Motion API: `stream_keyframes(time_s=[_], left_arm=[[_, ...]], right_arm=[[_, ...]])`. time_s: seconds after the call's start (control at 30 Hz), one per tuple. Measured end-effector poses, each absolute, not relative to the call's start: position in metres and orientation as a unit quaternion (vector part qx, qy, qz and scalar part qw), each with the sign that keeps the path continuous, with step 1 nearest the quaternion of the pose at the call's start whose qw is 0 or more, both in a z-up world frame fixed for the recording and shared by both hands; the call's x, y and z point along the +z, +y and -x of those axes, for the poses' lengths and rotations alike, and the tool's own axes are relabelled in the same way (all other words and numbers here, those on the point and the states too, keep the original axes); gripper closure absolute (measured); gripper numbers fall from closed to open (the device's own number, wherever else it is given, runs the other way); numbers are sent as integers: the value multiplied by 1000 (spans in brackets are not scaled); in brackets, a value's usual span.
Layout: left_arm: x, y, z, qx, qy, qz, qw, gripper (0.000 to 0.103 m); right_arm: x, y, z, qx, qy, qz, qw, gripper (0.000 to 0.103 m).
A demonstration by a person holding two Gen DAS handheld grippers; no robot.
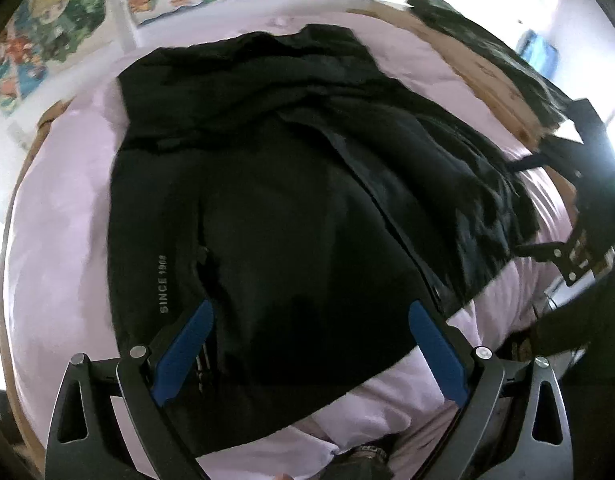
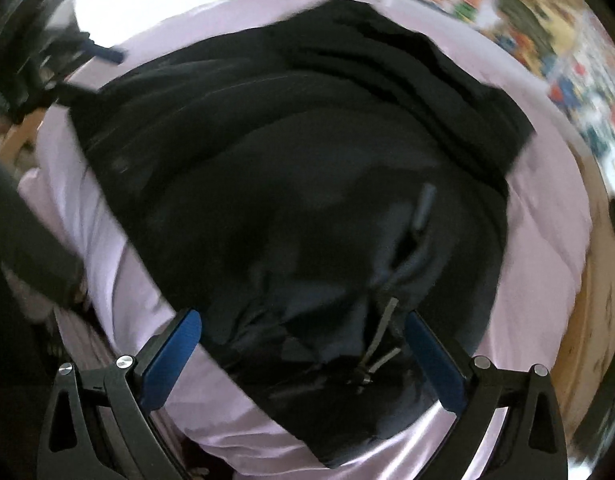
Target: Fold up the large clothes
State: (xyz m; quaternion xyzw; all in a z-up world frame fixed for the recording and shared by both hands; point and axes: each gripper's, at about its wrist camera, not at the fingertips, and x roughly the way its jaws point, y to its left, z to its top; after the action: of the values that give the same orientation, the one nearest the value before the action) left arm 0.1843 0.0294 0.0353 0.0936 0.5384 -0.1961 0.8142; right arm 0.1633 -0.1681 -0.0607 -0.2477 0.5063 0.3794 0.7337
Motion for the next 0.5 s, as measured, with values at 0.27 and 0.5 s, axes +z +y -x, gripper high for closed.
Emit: stream_keyframes(time_s=[0.27, 0.5], left_arm=[[3, 37, -147, -223, 511, -234, 796, 7], [-23, 61, -131, -282, 526, -262, 758, 7]], right_arm=[[-98, -156, -141, 407, 485, 367, 681, 0], [-118, -158, -136, 405, 483, 410, 659, 0]])
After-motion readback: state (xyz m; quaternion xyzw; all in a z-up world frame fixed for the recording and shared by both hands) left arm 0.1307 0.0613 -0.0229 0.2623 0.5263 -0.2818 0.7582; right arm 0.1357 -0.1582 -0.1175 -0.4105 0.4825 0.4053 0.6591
